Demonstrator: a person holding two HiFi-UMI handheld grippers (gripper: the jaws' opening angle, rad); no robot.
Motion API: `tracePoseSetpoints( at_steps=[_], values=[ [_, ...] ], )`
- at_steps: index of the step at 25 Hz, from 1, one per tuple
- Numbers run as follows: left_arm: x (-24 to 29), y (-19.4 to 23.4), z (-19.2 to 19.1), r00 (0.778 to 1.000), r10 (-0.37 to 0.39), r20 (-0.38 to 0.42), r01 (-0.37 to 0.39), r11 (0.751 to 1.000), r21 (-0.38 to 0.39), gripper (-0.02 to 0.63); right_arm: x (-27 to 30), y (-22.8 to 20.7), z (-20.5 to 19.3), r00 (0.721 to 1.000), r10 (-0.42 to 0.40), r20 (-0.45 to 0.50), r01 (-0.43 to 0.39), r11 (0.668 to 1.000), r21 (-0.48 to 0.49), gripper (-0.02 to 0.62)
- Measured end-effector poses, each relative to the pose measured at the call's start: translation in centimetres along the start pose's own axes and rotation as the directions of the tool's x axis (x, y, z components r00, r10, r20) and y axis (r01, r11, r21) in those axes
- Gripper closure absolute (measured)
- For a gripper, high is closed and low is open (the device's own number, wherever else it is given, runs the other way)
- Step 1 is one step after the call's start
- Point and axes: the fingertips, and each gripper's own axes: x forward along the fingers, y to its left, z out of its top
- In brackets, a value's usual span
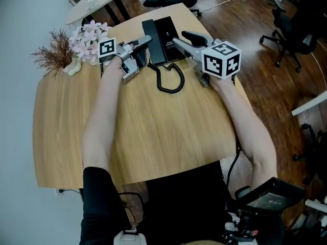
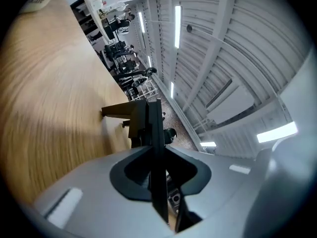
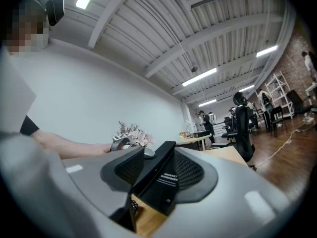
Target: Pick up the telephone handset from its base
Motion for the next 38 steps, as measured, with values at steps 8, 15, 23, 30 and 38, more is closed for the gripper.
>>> tracePoseSetpoints(
  at_steps=[8, 15, 23, 30, 38],
  values=[
    [-1.2, -3.4, -0.3, 0.978, -0.164, 0.126, 0.169, 0.985, -0.03, 0.531, -0.4, 0.1, 0.0, 1.0, 0.006, 0.003, -0.006, 1.0, -0.002, 0.405],
    [-3.9, -9.8, -1.1, 0.942, -0.304, 0.145, 0.288, 0.95, 0.119, 0.531, 2.0, 0.5, 1.3, 0.995, 0.065, 0.072, -0.063, 0.998, -0.026, 0.41],
    [-2.9, -14.6, -6.5, 0.903, -0.416, 0.108, 0.403, 0.906, 0.129, 0.531, -1.1, 0.8, 2.2, 0.996, 0.001, 0.087, 0.001, 1.0, -0.016, 0.447],
    [-4.7, -18.2, -9.2, 0.868, -0.49, 0.077, 0.474, 0.865, 0.167, 0.531, -1.5, 1.4, 2.8, 0.996, 0.004, 0.09, -0.001, 1.0, -0.03, 0.46],
    [-6.8, -20.2, -11.5, 0.806, -0.59, 0.042, 0.57, 0.793, 0.216, 0.531, -1.5, 0.5, 2.2, 0.995, -0.015, 0.102, 0.021, 0.998, -0.058, 0.553]
  ],
)
